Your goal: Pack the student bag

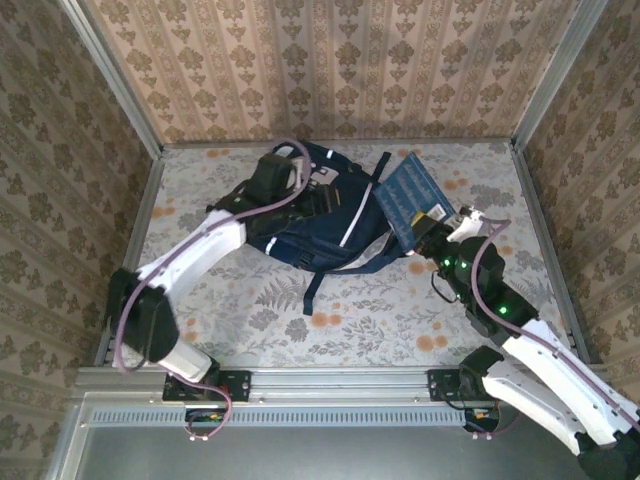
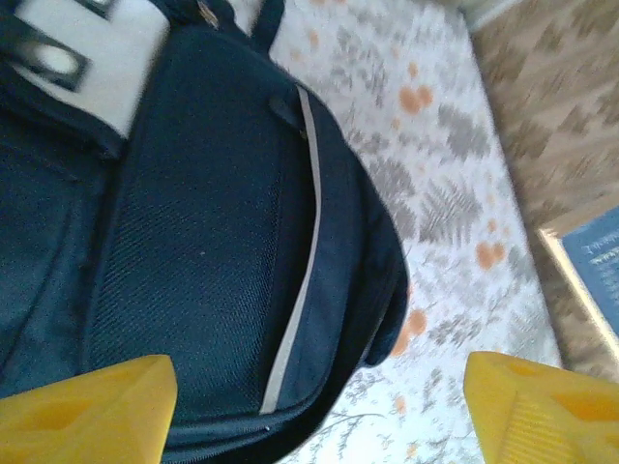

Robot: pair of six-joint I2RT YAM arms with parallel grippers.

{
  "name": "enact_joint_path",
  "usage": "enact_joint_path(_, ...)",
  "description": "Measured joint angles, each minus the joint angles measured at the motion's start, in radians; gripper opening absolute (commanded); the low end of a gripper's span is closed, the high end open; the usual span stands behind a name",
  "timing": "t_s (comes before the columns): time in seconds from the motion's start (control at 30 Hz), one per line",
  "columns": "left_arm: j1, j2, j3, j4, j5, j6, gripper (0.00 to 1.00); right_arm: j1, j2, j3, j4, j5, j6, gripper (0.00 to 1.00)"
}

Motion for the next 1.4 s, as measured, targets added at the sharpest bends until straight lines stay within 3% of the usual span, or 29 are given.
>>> enact_joint_path(0.2,-0.045,0.308,0.346,-0.224,0.059,0.166,0.62,-0.001,-0.053,0.021,-0.229,0.061,-0.045,0.0)
enact_joint_path(0.43,-0.063,0.521,0.588,-0.376,0.117,0.269,0.53,-0.003,-0.205,-0.02,-0.351,0.089,-0.071,0.0)
enact_joint_path(0.9,-0.072,0.7,0.747,-0.432,0.233,0.286,0.39,-0.003,-0.265,-0.08,-0.406,0.089,-0.09,0.0)
enact_joint_path(1.1,-0.071,0.755,0.811,-0.47,0.225,0.286,0.27,-0.005,-0.264,-0.096,-0.401,0.082,-0.089,0.0)
enact_joint_path(1.27,-0.071,0.776,0.831,-0.507,0.178,0.3,0.01,-0.005,-0.265,-0.104,-0.397,0.067,-0.069,0.0)
enact_joint_path(1.4,-0.071,0.775,0.862,-0.541,0.151,0.33,0.0,-0.005,-0.265,-0.107,-0.397,0.055,-0.063,0.0)
